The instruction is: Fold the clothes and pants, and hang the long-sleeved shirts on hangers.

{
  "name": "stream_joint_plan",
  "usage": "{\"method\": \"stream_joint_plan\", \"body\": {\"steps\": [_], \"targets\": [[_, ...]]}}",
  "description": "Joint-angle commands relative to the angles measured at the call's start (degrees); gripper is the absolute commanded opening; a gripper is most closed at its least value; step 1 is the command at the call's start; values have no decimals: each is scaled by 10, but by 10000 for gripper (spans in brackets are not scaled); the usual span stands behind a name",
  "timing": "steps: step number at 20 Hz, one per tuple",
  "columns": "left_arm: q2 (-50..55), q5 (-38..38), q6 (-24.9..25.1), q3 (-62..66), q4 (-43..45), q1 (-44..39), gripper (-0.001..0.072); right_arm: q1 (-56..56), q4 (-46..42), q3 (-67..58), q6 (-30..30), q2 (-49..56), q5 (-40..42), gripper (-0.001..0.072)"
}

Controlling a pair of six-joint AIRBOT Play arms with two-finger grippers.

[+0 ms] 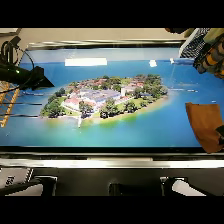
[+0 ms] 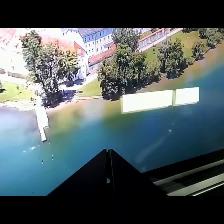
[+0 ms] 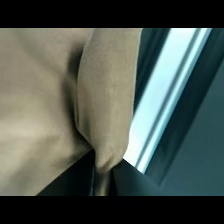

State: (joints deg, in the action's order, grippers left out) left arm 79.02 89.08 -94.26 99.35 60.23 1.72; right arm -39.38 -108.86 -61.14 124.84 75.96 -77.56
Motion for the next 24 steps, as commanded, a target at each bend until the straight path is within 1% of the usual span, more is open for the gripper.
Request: {"method": "stream_joint_plan", "body": {"steps": [1, 5, 6, 7, 10, 11, 12, 13, 16, 18, 19, 20, 22, 23, 24], "targets": [[0, 0, 0, 0, 0, 0, 16, 0, -20, 42, 5, -9, -2, 34], [0, -2, 0, 0, 0, 0, 16, 0, -46, 42, 5, -9, -13, 39], [0, -2, 0, 0, 0, 0, 16, 0, -50, 42, 5, -9, -16, 80], [0, -2, 0, 0, 0, 0, 16, 0, -54, 42, 3, -9, -18, 93], [0, -2, 0, 0, 0, 0, 15, 0, -63, 42, 3, -9, -20, 96], [0, -2, 0, 0, 0, 0, 15, 0, -65, 42, 3, -9, -22, 162], [0, -2, 0, 0, 0, 0, 15, 0, -68, 42, 3, -9, -27, 353], [0, -2, 0, 0, 0, 0, 16, 0, -73, 42, 0, -9, -35, 457], [5, -2, 0, 0, 0, 0, 17, 0, -78, 39, -26, -24, -38, 462], [15, -2, 0, 0, 0, 0, 17, 0, -57, 18, -30, -52, -9, 461], [20, -2, 0, 0, 0, 0, 17, 0, -24, 2, -52, -67, 19, 458], [24, -2, 0, 0, 1, 0, 17, 0, 28, -17, -89, -83, 58, 420], [27, -14, 0, -1, 20, 0, 17, 1, 182, -56, -180, -106, 130, 341], [24, -27, 0, -1, 48, 0, 16, 9, 257, -70, -222, -113, 151, 278], [21, -39, 0, -1, 76, 0, 16, 32, 317, -85, -263, -116, 156, 237]]}}
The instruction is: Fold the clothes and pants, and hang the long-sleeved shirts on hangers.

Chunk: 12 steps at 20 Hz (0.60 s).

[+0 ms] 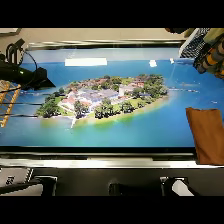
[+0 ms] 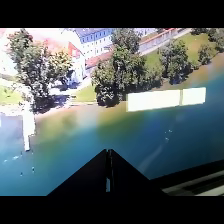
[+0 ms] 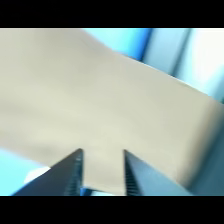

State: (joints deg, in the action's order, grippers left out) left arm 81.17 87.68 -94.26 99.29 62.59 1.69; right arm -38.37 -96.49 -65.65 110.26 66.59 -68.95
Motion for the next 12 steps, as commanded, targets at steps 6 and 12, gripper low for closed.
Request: {"method": "stream_joint_plan", "body": {"steps": [6, 12], "targets": [[-88, -110, 56, -112, 101, 0, 16, 306, 284, -55, -190, -24, 14, 33], [-139, -116, 52, -150, 135, 0, 16, 535, 143, -55, -171, -24, -16, 33]]}}
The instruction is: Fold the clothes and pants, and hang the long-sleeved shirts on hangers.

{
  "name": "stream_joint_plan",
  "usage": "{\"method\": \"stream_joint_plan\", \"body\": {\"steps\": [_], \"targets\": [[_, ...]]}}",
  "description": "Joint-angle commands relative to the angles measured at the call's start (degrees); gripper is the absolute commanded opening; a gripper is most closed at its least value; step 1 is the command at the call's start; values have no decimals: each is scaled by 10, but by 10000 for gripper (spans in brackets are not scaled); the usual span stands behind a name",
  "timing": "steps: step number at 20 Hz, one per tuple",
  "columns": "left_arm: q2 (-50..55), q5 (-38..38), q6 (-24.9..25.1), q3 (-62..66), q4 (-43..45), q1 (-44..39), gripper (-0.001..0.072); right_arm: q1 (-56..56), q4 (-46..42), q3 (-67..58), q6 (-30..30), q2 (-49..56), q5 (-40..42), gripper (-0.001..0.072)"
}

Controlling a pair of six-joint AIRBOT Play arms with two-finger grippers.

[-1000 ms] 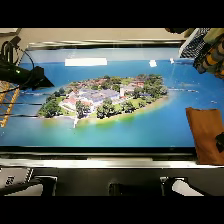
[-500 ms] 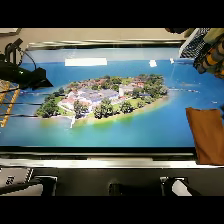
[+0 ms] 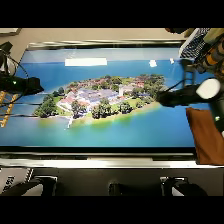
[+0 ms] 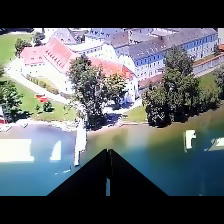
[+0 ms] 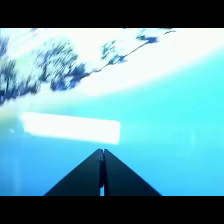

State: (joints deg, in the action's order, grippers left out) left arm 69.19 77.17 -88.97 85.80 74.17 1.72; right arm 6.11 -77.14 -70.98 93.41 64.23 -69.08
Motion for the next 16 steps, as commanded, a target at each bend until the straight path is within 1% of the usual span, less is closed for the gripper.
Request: {"method": "stream_joint_plan", "body": {"steps": [1, 16], "targets": [[-19, -11, -2, -16, 19, 0, 17, 102, -56, -1, -2, 0, -14, 33], [-18, -14, -1, -16, 19, 0, 17, 101, -55, -1, 0, 0, -19, 34]]}}
